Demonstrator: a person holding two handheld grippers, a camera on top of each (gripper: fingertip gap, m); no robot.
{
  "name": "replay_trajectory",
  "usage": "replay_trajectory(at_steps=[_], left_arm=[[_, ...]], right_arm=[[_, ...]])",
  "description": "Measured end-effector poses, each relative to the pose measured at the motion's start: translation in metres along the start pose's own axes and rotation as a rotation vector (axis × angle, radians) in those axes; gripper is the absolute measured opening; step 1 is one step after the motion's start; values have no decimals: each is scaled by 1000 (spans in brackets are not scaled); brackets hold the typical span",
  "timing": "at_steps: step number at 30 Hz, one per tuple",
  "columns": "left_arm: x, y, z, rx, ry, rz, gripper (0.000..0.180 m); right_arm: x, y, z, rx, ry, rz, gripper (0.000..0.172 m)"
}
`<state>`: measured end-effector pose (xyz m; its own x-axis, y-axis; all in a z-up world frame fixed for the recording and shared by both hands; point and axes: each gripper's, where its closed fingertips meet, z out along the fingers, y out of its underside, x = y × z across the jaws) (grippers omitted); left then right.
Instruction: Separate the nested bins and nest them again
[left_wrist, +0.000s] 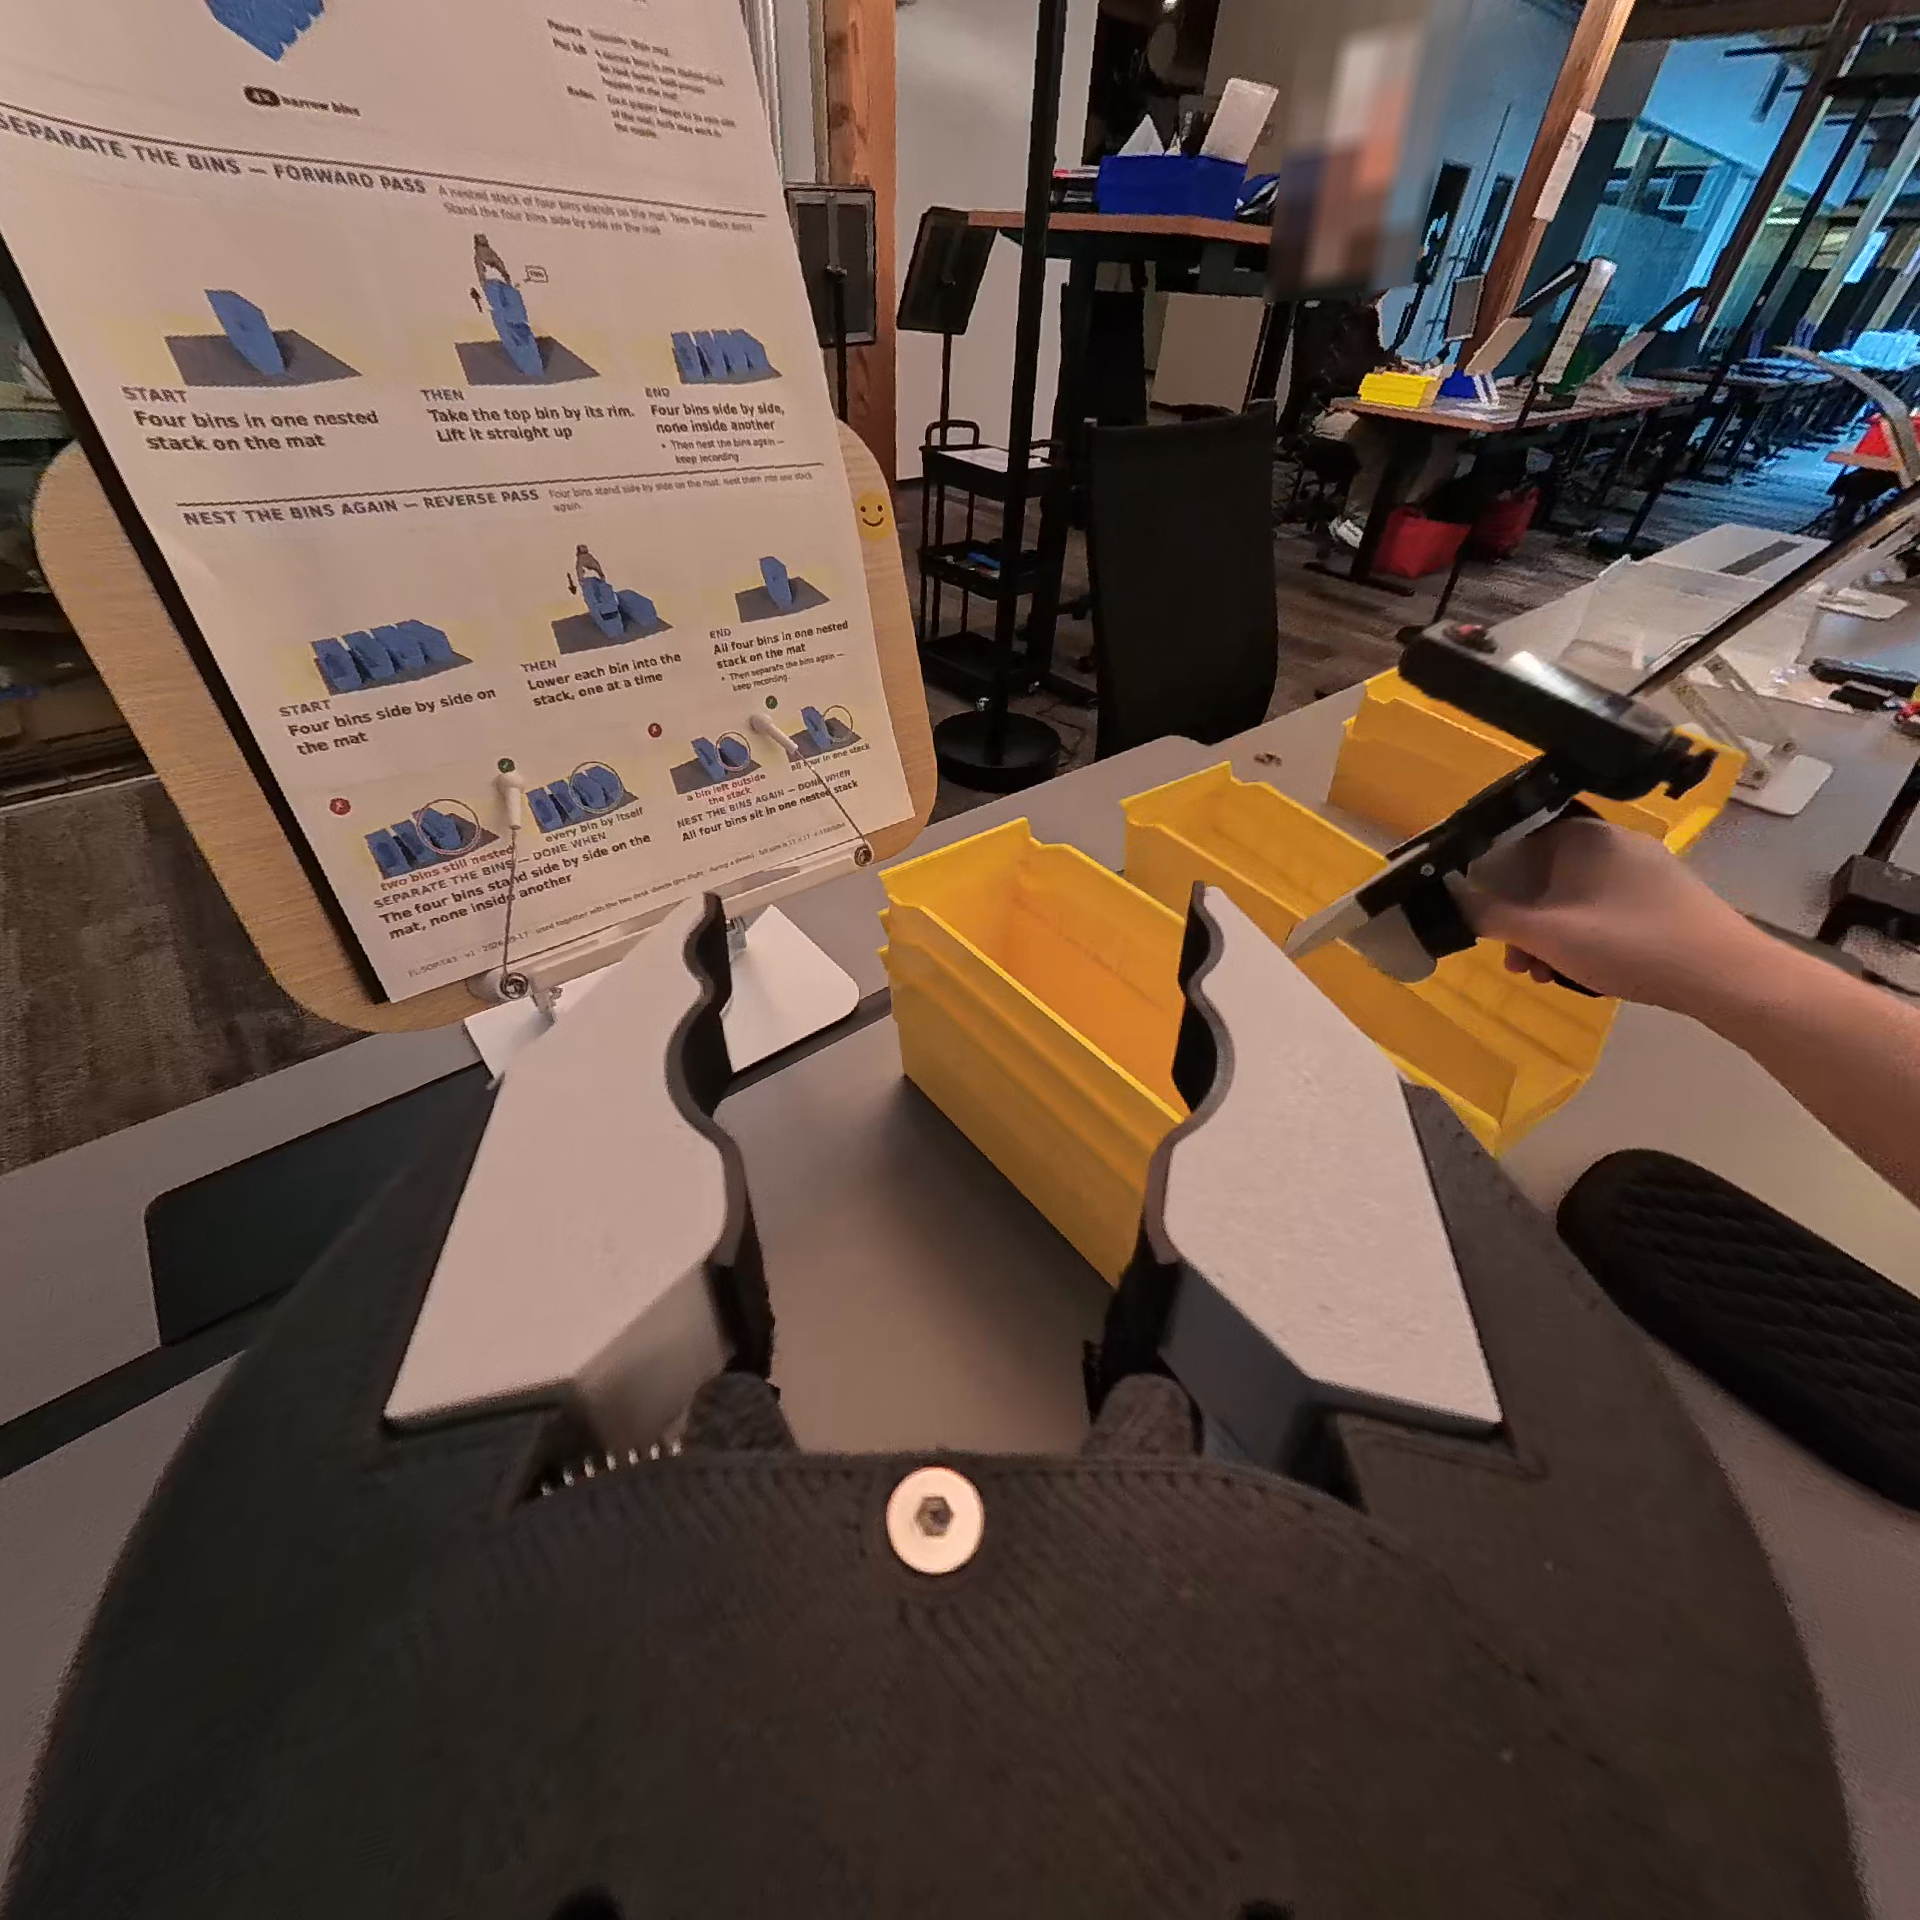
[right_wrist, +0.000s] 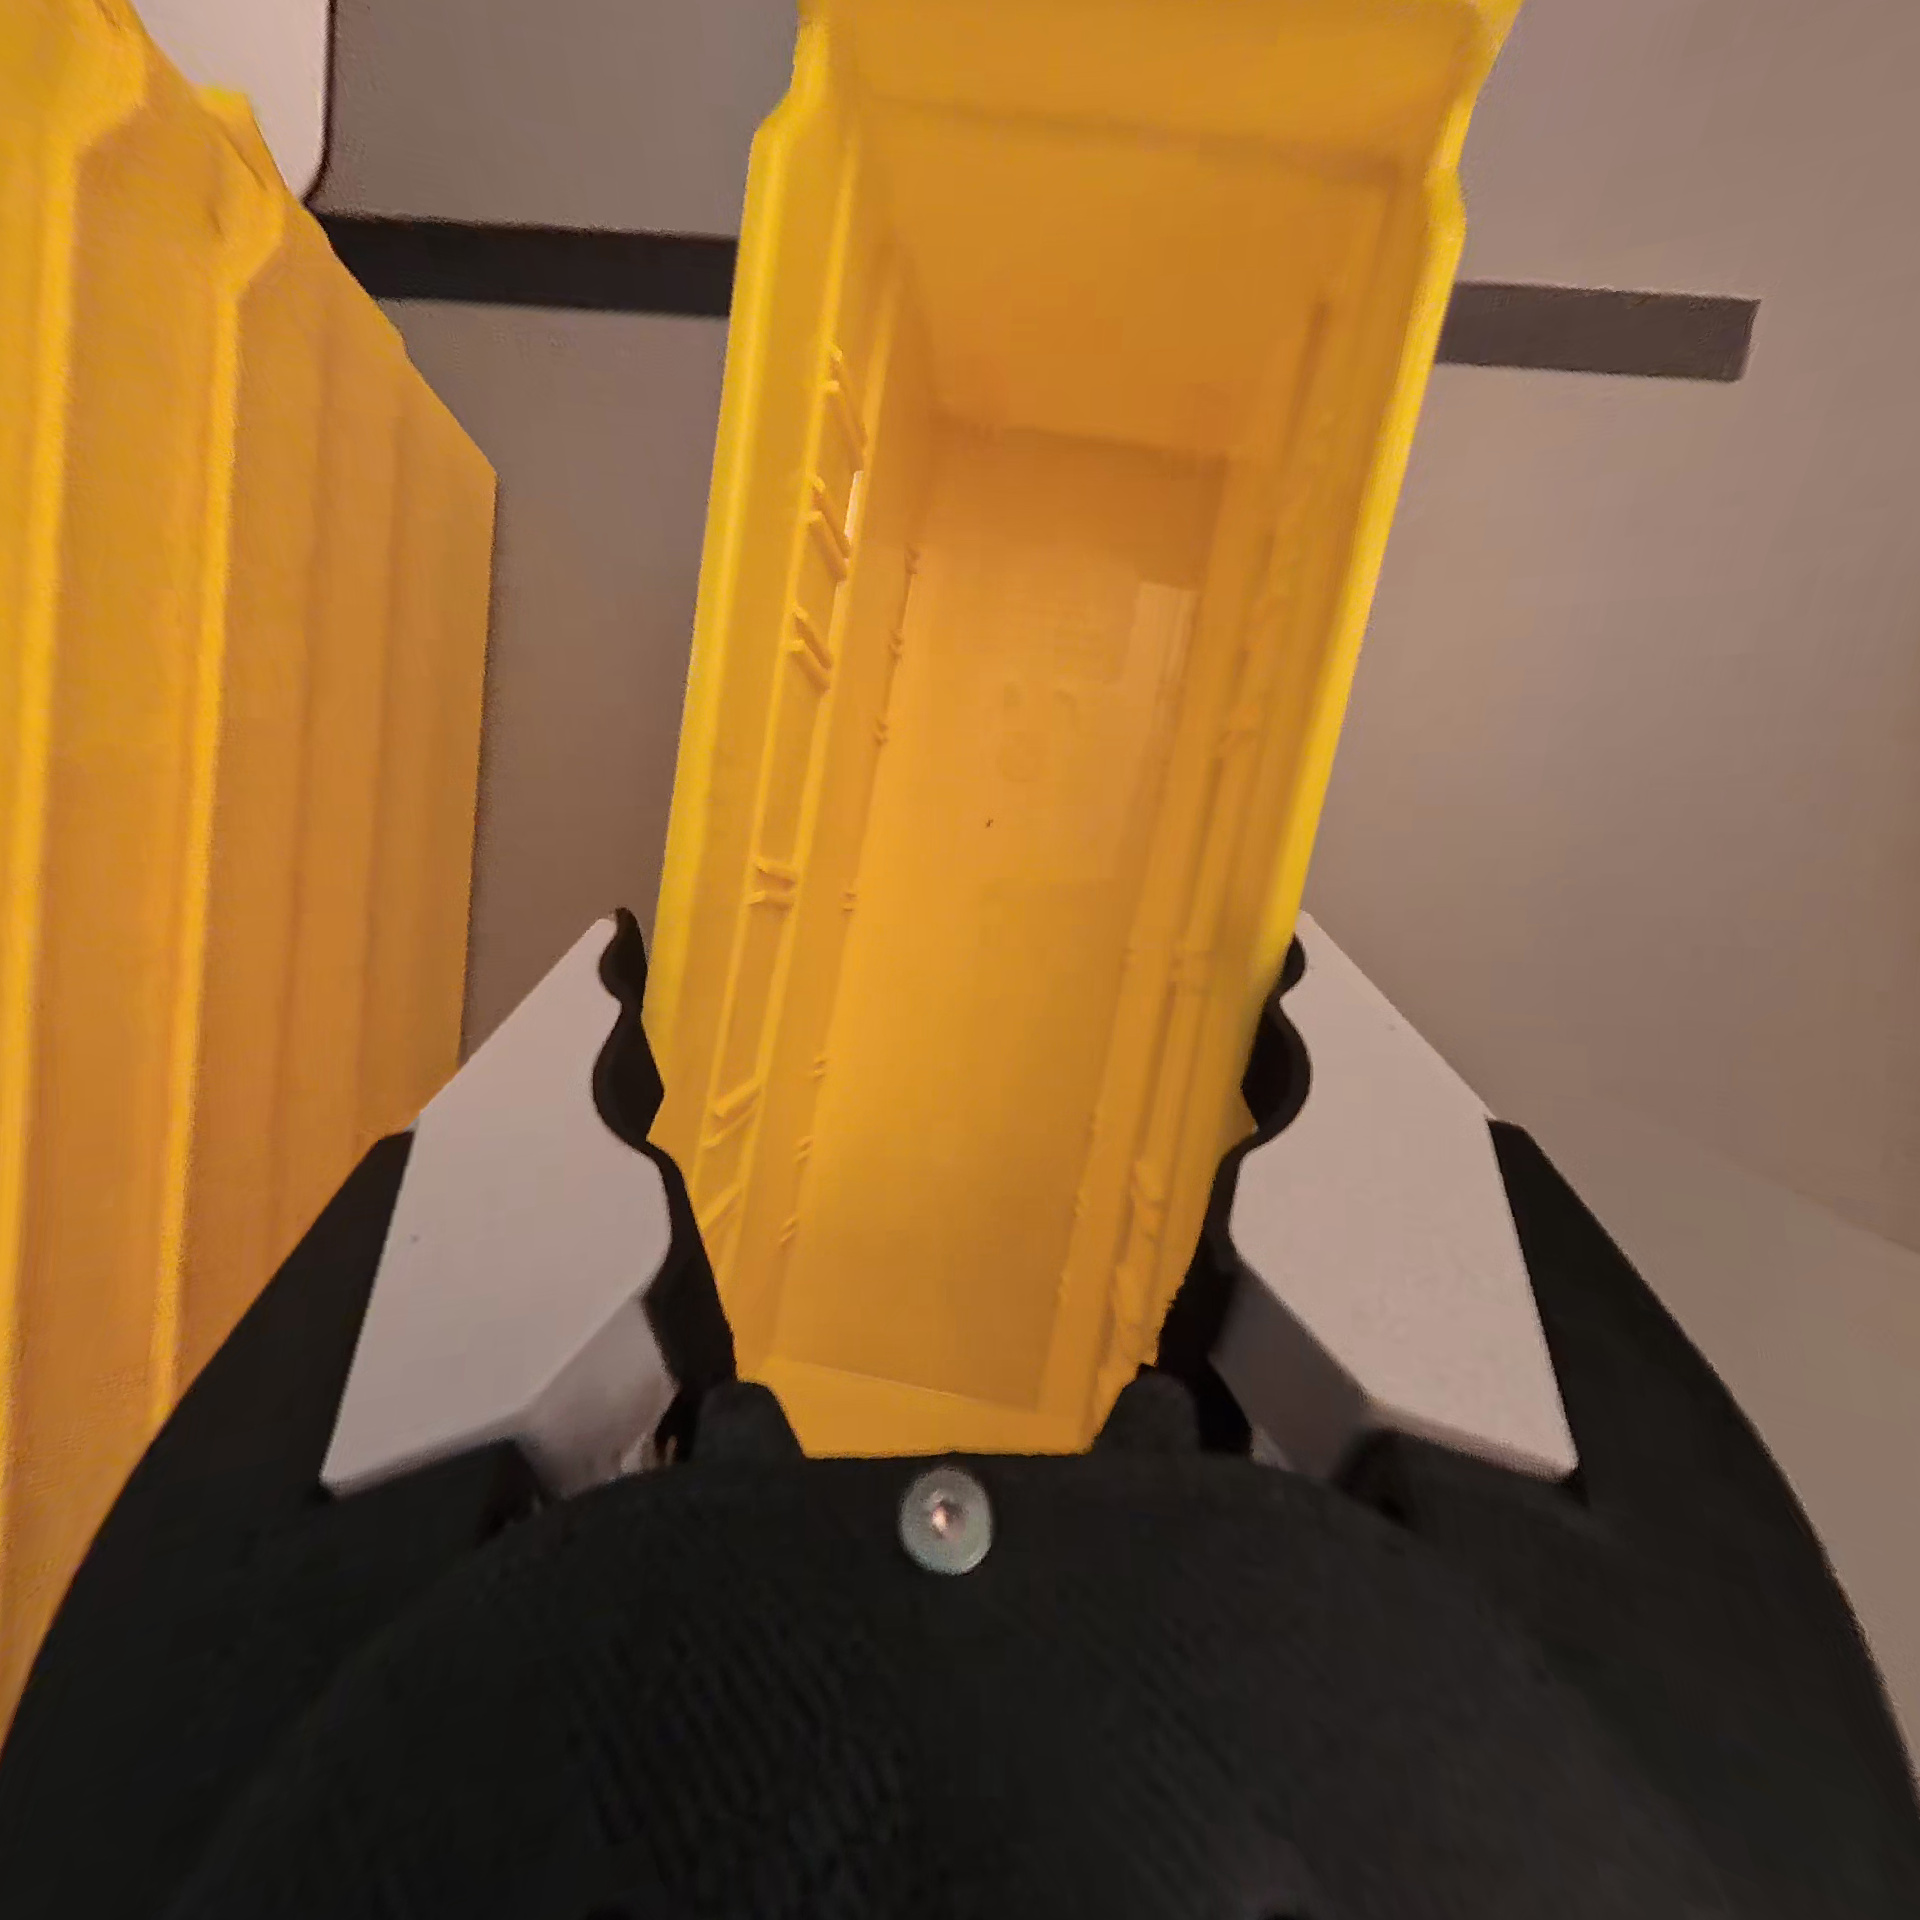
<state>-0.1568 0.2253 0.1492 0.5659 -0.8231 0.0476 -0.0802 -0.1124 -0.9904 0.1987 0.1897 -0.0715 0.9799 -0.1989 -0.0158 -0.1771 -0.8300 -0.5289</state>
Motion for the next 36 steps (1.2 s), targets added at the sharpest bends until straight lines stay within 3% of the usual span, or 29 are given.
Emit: replay_trajectory(at_steps=[10, 12, 14, 17, 20, 22, 24, 26, 29, 32, 34, 36], left_arm=[[20, 15, 21, -77, -20, 71, 88], [25, 20, 25, -104, -35, 100, 91], [30, 22, 28, -120, -50, 125, 92], [46, 22, 32, -109, -47, 152, 95], [61, 24, 38, -82, -64, 155, 109], [69, 34, 45, -99, -70, 104, 129], [88, 49, 59, -178, 18, 44, 132], [96, 66, 79, -316, 79, -14, 127], [92, 62, 113, -371, 108, -172, 118], [97, 81, 138, -546, 128, -363, 125], [97, 103, 147, -710, 88, -422, 135], [90, 123, 150, -825, -13, -443, 133]], right_arm=[[-7, 12, 19, 35, -36, -55, 129], [-2, 12, 16, 54, -26, -31, 133], [3, -5, -5, 175, -2, -44, 132], [10, -50, -75, 498, 49, -78, 132], [24, -90, -189, 962, 166, -109, 131], [40, -94, -269, 1260, 321, -107, 130], [53, -84, -337, 1527, 498, -105, 115], [61, -75, -372, 1675, 560, -66, 112], [77, -69, -368, 1724, 462, 43, 114], [79, -67, -351, 1817, 410, 21, 113], [88, -80, -327, 1707, 388, 23, 113], [95, -90, -306, 1620, 296, 65, 113]])
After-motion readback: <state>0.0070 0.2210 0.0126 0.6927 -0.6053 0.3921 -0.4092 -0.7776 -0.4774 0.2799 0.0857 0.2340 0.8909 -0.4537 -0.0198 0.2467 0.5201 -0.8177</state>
